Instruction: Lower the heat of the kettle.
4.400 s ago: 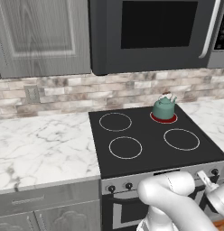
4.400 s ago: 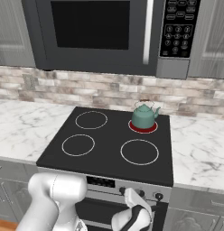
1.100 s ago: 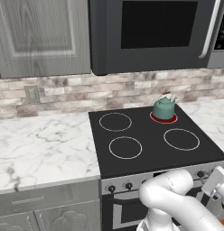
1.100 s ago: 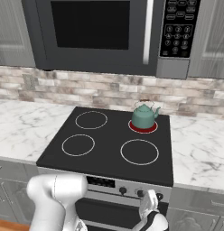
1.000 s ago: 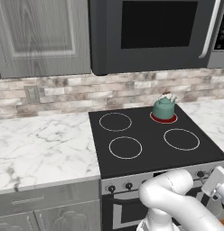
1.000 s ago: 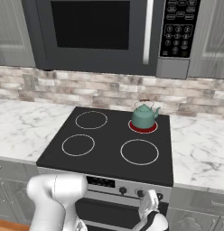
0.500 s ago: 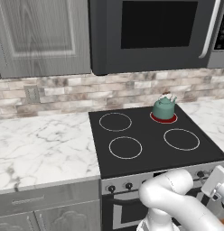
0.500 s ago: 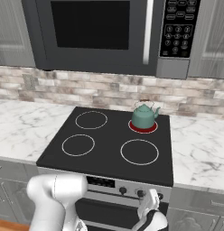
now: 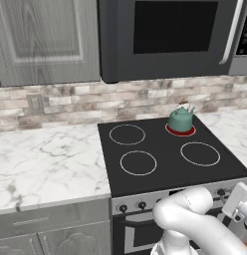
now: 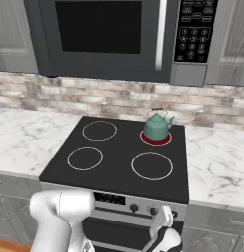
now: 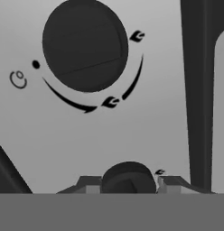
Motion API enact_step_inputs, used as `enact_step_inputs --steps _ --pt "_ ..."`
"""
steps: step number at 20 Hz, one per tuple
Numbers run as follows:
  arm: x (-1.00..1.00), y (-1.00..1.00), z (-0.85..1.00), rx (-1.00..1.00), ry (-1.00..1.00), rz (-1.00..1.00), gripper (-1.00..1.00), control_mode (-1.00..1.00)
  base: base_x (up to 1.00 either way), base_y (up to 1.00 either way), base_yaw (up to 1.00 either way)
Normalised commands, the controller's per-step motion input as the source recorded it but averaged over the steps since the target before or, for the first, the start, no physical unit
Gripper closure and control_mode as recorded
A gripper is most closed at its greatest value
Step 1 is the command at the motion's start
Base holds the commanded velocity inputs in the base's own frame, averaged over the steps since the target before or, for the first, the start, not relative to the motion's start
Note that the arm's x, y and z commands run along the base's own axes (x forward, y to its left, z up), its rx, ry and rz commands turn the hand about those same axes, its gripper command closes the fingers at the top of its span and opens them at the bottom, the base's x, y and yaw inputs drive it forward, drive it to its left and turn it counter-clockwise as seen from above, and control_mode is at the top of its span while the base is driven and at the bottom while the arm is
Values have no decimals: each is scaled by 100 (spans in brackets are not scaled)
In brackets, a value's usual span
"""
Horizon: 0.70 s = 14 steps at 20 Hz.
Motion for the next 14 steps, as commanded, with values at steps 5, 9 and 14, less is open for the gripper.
enact_step_inputs --steps 5,9,14 --pt "6 22 0 16 17 0 100 -100 0 0 0" --pt "0 5 -16 21 17 7 100 -100 0 0 0" --pt "3 0 -10 32 12 10 100 -100 0 0 0"
